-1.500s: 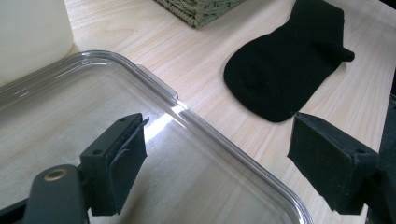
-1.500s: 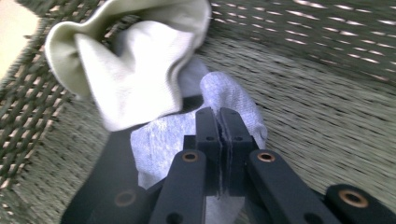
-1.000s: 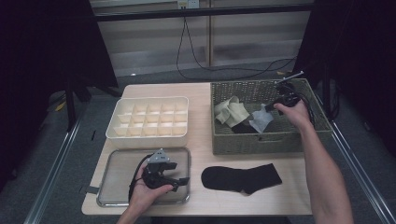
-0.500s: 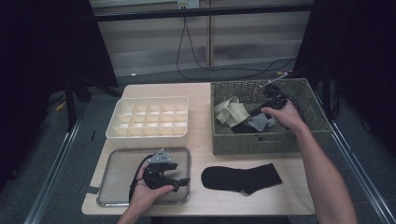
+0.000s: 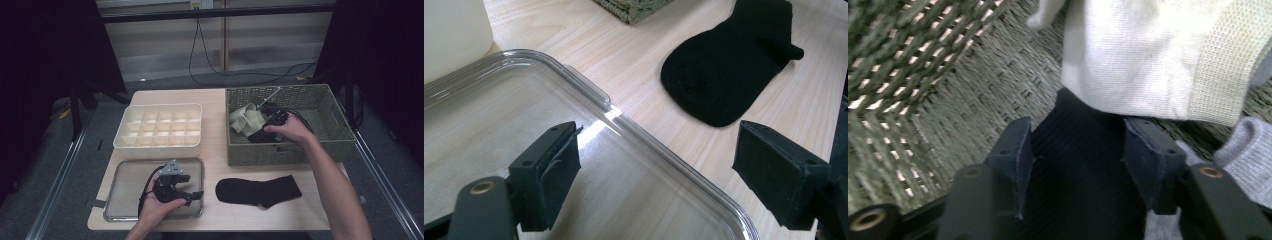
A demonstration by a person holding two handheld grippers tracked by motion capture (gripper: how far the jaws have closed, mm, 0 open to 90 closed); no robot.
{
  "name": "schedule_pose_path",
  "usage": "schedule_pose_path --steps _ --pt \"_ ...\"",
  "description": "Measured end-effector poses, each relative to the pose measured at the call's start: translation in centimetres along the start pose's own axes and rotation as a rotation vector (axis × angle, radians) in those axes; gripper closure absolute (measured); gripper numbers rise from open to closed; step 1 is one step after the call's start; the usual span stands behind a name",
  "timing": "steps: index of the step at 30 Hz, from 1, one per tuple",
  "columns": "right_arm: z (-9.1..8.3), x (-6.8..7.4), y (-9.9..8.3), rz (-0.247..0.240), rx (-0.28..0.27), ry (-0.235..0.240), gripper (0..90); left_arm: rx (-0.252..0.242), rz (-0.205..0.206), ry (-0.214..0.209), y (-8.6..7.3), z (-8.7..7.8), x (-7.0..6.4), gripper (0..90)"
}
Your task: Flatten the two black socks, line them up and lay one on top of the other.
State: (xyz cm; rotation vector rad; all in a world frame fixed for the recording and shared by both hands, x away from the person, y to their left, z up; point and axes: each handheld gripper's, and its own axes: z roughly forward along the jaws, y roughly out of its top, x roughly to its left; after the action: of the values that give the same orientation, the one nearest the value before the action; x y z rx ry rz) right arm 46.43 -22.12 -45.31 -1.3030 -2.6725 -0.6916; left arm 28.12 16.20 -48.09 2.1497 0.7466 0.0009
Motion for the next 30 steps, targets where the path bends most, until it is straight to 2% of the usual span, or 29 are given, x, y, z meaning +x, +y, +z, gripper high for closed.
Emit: schedule_pose_path --steps 3,6,8,12,14,16,21,25,28,30 --pt "0.6 -0.1 0.0 0.007 0.047 -0.011 42.4 0.007 0.006 -0.002 0.0 0.1 0.0 18.4" --pt "1.0 0.0 0.0 0.001 0.088 -0.046 42.4 0.007 0.006 -0.003 0.0 0.1 0.0 18.4" --pt "1.3 0.0 0.0 -0.009 0.103 -0.052 44.9 0.007 0.003 -0.004 0.0 0.2 0.0 18.4" --pt "1.4 0.2 0.1 -0.043 0.133 -0.088 65.2 0.007 0.004 -0.005 0.0 0.1 0.0 18.3" --pt "1.4 0.4 0.2 -0.057 0.154 -0.084 79.3 0.007 0.004 -0.005 0.0 0.1 0.0 18.3" --pt "1.3 0.4 0.2 -0.061 0.155 -0.083 84.5 0.006 0.004 -0.006 0.0 0.1 0.0 18.2" --pt "0.3 0.2 0.3 -0.042 0.078 -0.023 87.6 0.005 0.002 -0.004 0.0 0.1 0.1 18.2" --pt "-0.6 0.2 0.3 -0.045 0.016 0.018 88.0 0.003 0.0 -0.001 0.0 0.1 0.1 18.2" --pt "-1.5 0.2 0.4 -0.023 -0.034 0.038 88.3 0.003 0.0 -0.001 0.0 0.1 0.1 18.2" --pt "-1.8 0.1 0.4 -0.019 -0.047 0.035 88.3 0.006 0.002 -0.002 0.0 0.1 0.1 18.2"
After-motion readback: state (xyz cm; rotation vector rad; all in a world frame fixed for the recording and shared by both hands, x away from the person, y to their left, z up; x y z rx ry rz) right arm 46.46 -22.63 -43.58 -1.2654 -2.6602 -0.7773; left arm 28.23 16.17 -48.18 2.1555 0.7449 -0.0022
